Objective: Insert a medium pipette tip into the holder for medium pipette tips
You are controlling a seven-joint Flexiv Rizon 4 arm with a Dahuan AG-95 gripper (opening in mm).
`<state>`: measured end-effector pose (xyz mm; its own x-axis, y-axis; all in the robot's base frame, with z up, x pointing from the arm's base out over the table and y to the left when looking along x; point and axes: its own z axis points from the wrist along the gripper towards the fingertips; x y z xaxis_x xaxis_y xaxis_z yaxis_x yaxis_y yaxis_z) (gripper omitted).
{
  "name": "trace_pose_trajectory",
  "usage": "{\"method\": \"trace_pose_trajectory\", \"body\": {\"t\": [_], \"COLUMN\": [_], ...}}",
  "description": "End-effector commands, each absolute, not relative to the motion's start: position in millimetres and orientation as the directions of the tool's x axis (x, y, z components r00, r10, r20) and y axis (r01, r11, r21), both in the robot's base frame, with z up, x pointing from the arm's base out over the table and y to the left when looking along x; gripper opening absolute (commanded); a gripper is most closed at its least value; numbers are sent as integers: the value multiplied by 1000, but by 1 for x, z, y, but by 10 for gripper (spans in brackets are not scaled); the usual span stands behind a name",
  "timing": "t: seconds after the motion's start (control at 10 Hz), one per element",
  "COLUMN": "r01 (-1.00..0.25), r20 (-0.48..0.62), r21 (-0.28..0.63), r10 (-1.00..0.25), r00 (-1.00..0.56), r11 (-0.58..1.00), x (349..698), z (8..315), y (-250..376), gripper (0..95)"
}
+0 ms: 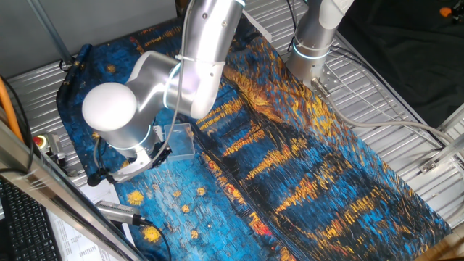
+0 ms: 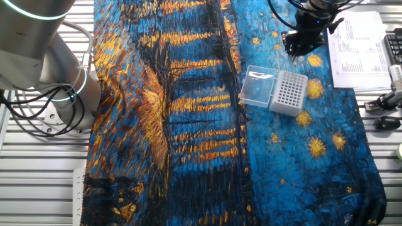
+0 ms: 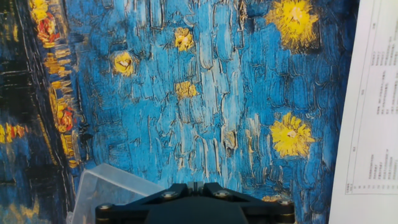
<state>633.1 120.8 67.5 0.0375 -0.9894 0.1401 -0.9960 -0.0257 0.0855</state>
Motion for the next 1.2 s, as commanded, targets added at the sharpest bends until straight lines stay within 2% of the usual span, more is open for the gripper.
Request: {"method": "trace_pose_trajectory", "body": {"t": [0.1,1.2], "r01": [-996,-985], "r20": [138,127], "r21": [88,155], "r10": [-990,-987], "r00": [42,96], "r11": [-30,-76], "x": [633,624], "z": [68,74], "y": [121,128], "gripper": [190,190]}}
